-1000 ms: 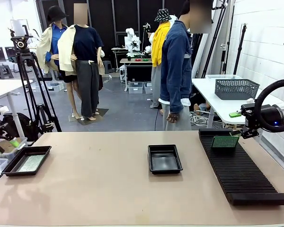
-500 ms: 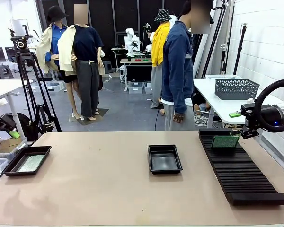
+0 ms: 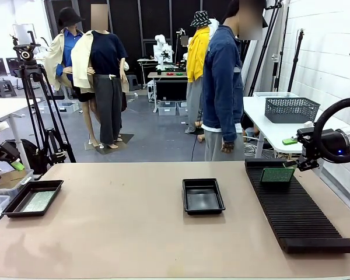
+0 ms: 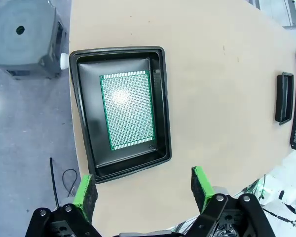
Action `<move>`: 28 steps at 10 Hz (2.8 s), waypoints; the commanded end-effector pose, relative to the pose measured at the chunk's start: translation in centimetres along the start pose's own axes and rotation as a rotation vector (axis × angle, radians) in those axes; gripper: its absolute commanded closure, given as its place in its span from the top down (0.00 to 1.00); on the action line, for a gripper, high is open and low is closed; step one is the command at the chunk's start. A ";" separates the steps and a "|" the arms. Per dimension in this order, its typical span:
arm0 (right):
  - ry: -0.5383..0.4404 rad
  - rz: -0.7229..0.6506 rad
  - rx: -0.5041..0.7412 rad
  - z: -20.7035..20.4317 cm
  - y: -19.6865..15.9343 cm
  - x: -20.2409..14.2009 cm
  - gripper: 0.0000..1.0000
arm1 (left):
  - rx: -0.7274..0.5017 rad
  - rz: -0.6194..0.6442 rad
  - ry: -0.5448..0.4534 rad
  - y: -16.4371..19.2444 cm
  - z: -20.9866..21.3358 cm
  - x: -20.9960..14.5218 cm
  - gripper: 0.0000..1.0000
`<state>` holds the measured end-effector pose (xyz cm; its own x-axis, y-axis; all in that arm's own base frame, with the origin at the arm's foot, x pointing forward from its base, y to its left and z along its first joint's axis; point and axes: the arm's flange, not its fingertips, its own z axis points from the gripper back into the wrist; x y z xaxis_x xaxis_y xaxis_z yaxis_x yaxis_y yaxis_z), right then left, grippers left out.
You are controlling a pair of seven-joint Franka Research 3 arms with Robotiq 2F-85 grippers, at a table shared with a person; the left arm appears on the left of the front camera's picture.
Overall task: Inspect and transfer BCBs to ESD trays.
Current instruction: Pick up the ESD tray and place it on the left side of the table, then pick up the Blank PCB from the PCB Rack and place it in the right ESD tray.
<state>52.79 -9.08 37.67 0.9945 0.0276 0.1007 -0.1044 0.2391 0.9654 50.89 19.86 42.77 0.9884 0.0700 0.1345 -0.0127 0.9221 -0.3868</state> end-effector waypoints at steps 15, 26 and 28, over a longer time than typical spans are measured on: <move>-0.015 -0.012 0.003 -0.2 0.1 0.0 1.00 | -0.212 0.091 0.017 0.7 3.9 0.1 1.00; -0.015 -0.012 0.003 -0.2 0.1 0.0 1.00 | -0.844 0.131 -0.180 7.5 6.8 -0.5 1.00; -0.015 -0.012 0.003 -0.2 0.1 0.0 1.00 | -0.923 0.148 -0.180 8.8 7.4 -0.2 1.00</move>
<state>52.78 -9.10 37.66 0.9945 0.0273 0.1007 -0.1043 0.2391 0.9654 49.02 29.54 45.66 0.9455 0.2991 0.1290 0.0407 0.2844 -0.9578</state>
